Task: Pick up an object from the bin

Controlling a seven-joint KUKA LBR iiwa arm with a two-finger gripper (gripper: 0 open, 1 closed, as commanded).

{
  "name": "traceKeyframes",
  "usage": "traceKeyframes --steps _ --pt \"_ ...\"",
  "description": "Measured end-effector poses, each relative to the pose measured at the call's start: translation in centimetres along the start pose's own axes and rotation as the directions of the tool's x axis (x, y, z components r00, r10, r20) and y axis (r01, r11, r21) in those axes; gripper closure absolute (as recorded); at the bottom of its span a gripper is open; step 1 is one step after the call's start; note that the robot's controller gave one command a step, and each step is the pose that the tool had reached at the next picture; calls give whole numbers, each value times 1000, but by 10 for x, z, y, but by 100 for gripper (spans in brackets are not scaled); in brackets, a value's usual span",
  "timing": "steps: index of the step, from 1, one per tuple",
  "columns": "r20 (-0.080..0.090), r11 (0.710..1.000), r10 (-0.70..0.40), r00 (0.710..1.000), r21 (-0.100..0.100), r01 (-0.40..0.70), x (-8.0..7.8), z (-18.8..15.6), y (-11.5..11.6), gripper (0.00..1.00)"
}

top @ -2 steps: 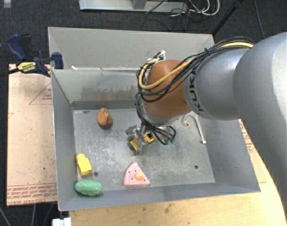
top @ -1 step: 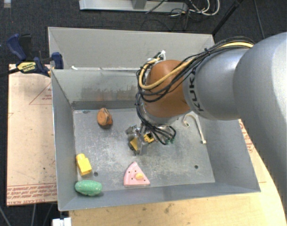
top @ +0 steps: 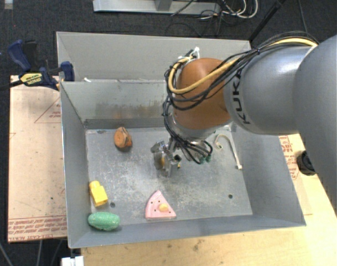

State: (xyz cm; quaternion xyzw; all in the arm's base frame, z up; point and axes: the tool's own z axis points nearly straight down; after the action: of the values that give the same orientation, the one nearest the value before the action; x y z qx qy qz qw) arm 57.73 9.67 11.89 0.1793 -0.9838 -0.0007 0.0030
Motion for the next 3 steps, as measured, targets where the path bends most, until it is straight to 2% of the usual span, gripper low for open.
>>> traceKeyframes --steps 1,2,3 --pt "7 1000 3 1000 2 -3 -12 -70 1 100" --pt "10 999 46 999 2 -46 4 -126 -7 0" --pt "9 999 46 999 2 -46 4 -126 -7 0"
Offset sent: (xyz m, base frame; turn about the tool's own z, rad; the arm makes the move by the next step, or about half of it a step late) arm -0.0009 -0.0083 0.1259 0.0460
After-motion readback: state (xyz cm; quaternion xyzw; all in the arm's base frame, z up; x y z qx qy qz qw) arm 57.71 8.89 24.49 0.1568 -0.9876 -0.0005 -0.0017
